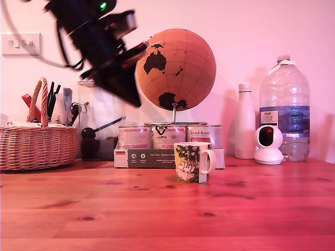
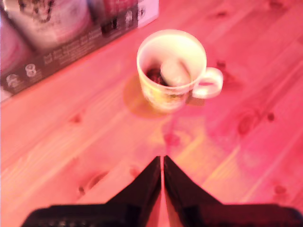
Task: Pick up the coffee capsules on the table and drop them inside the coffee cup
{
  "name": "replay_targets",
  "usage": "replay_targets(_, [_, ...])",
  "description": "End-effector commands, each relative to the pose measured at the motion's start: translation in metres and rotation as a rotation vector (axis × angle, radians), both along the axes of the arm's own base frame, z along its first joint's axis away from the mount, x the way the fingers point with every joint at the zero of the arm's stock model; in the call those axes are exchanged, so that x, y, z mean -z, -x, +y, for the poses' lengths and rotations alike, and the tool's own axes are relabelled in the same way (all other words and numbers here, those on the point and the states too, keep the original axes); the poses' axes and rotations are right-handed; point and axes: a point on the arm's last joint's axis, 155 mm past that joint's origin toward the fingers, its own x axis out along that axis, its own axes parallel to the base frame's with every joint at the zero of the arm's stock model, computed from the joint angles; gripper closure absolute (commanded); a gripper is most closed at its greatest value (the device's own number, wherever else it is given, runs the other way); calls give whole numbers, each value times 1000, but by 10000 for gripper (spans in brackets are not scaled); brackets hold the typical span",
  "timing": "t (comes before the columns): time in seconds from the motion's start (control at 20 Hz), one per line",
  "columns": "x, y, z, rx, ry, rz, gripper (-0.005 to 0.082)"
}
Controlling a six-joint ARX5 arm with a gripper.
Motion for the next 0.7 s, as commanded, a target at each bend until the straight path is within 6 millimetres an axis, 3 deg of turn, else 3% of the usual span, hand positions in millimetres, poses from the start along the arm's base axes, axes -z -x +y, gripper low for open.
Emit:
replay_targets(0.0, [-13, 4, 7, -22, 40, -43, 790])
replay_targets(0.4, [-10, 13, 37, -99, 143, -147, 790])
replay_targets(0.65, [-6, 15, 67, -179, 201, -228, 789])
